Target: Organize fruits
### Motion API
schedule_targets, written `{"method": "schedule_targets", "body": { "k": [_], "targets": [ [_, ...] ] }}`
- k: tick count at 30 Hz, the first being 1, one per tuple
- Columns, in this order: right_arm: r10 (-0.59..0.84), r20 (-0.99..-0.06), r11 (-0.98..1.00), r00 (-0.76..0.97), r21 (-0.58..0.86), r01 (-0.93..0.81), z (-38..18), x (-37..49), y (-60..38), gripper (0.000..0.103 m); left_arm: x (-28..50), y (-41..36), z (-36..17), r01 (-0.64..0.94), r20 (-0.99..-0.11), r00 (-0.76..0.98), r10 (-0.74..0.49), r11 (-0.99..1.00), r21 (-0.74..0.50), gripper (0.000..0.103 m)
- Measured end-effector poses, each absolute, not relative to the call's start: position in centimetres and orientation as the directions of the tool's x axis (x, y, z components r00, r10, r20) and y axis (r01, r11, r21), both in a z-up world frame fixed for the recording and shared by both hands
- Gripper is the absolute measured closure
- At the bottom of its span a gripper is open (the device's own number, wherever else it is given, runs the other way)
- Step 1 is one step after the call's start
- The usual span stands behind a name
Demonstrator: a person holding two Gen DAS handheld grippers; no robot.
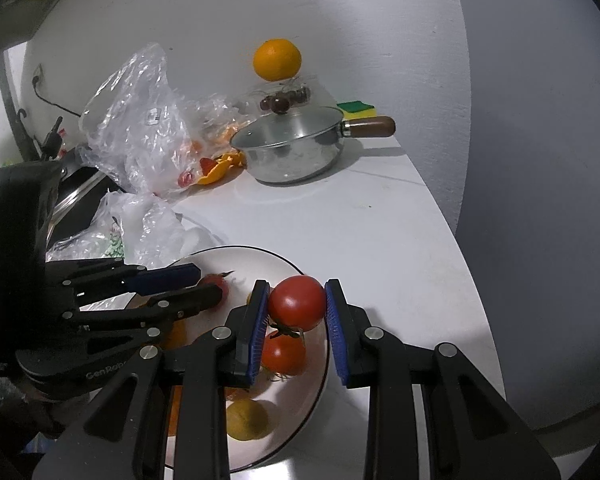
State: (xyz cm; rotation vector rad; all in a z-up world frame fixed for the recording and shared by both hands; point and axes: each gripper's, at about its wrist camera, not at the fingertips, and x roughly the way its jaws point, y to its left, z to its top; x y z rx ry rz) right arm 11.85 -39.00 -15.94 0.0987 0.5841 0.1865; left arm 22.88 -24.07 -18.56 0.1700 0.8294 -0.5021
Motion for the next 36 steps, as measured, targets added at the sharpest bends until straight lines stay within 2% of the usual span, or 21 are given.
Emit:
{"method": "schedule_targets", "body": {
  "k": [2,14,28,29,30,32,36],
  "targets": [
    [0.207,-0.538,0.978,0.817,0.143,-0.154,-15.8,11.8,-38.7,0.073,22.7,-23.5,-18.1,0.485,-0.734,0.576,-0.361,0.873,-0.049,0.071],
    [0.266,-0.568,0.964,0.779,0.139,-0.228,-16.2,12.4,-34.3,0.073,21.0,-19.2,-15.9,0.444,-0.694,0.627,-0.354,0.894,-0.055,0.071],
    [0.202,-0.625,0.979,0.754,0.1,-0.179,-16.6,13.6,-31.7,0.071,19.4,-14.2,-14.7,0.376,-0.673,0.666,-0.321,0.924,-0.068,0.07],
    [0.197,-0.627,0.98,0.754,0.097,-0.176,-16.5,13.5,-31.6,0.068,19.2,-13.9,-14.7,0.372,-0.672,0.669,-0.319,0.926,-0.069,0.067],
    [0.193,-0.626,0.981,0.755,0.094,-0.172,-16.4,13.5,-31.4,0.067,19.1,-13.6,-14.6,0.365,-0.67,0.672,-0.314,0.929,-0.069,0.058],
    [0.185,-0.625,0.982,0.759,0.09,-0.166,-16.2,13.3,-31.3,0.067,18.5,-12.7,-14.3,0.337,-0.656,0.689,-0.306,0.938,-0.084,0.051],
    [0.178,-0.613,0.983,0.77,0.081,-0.163,-15.4,12.6,-30.9,0.067,17.8,-11.5,-13.6,0.317,-0.637,0.709,-0.303,0.944,-0.095,0.051]
  ]
}}
